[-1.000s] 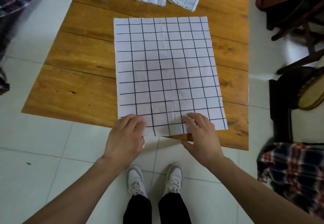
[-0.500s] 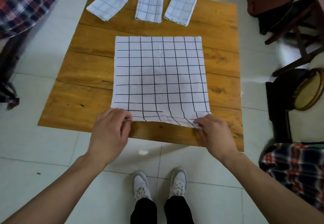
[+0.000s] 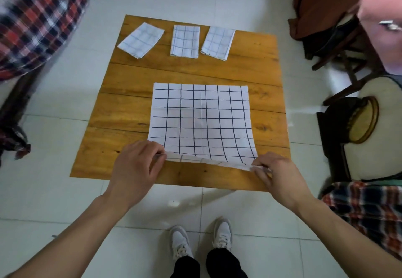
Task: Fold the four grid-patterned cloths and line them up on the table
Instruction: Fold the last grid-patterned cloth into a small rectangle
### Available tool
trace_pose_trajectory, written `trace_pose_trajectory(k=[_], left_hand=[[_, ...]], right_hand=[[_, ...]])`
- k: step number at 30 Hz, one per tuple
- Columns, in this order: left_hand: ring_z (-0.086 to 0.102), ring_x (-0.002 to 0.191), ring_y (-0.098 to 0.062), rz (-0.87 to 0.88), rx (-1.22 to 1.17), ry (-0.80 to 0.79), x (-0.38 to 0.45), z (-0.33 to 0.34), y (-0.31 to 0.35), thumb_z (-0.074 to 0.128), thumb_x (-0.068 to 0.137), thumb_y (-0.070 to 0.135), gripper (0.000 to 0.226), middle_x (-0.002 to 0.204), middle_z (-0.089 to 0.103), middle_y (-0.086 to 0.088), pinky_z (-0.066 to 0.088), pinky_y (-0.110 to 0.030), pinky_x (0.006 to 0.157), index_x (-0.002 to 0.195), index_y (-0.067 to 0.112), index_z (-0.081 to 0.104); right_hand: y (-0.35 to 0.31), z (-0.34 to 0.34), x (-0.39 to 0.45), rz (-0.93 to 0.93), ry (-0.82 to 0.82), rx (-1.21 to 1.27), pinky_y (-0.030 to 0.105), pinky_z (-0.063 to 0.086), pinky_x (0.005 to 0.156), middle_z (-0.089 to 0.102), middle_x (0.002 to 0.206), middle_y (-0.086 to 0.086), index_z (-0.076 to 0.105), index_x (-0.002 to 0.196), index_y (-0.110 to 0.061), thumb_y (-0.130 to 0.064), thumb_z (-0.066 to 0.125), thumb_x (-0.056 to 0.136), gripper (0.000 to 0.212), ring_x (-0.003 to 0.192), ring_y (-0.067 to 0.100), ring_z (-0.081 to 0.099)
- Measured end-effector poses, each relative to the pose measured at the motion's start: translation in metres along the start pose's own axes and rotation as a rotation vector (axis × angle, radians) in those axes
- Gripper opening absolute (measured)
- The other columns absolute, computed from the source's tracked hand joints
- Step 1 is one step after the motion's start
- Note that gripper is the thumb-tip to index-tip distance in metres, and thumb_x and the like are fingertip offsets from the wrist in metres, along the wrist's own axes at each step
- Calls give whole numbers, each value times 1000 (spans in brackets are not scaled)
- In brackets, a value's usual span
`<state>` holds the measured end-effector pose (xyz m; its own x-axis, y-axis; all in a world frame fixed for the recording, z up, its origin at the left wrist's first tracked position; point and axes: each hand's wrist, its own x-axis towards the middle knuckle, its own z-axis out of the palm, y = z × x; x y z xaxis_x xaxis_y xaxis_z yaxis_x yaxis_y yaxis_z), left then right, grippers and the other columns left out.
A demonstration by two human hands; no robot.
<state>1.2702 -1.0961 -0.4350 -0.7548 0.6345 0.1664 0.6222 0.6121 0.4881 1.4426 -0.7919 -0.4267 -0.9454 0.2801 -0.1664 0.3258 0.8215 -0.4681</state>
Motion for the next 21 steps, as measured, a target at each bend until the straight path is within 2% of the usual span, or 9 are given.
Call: trace_pose_trajectory(k=[3,7,11,13,15,18,21], left_hand=[[54,80,-15,-5,1,25,11,0,-11,48,95,33,19,86,63,6,45,-34,72,92,19,61],[56,80,-16,-24,29,65,34,7,-23,55,94,23,9,89,64,4,47,-35,72,94,17,62],[56,83,-15,-76,49,43,70,15,-31,58,94,19,5,89,64,5,38,-28,75,95,17,62],[56,85,-15,-134,50,21,88,18,-36,61,96,18,0,91,63,6,40,-32,77,96,19,61],[54,85,-14,-199,66,6,107,22,-44,63,94,22,5,92,62,6,45,-35,75,98,19,61],[52,84,-11,-268,95,-29,131,27,-55,60,94,24,7,93,61,6,43,-31,72,100,20,60],[52,82,-11,-271,105,-45,152,33,-62,59,94,22,4,91,59,7,45,-33,73,99,21,58]], right_hand=[[-4,-4,20,-2,58,-17,24,43,72,66,92,-8,70,95,-21,-18,66,91,6,80,10,57],[-6,-5,58,9,116,10,29,51,73,65,97,-4,70,100,-19,-19,66,92,9,79,12,61],[-1,-5,100,-2,167,24,30,53,68,63,91,-4,69,99,-17,-17,67,92,8,75,15,63],[5,-2,123,2,161,38,33,55,65,62,88,-4,69,97,-17,-17,68,91,6,73,15,63],[14,0,146,9,147,46,37,56,64,63,88,-3,68,97,-18,-17,67,91,6,73,14,62],[27,1,173,33,126,77,37,57,65,66,92,1,68,98,-17,-17,67,92,7,76,15,62],[37,1,195,23,111,66,38,56,63,66,92,1,68,99,-16,-17,66,92,7,74,16,61]])
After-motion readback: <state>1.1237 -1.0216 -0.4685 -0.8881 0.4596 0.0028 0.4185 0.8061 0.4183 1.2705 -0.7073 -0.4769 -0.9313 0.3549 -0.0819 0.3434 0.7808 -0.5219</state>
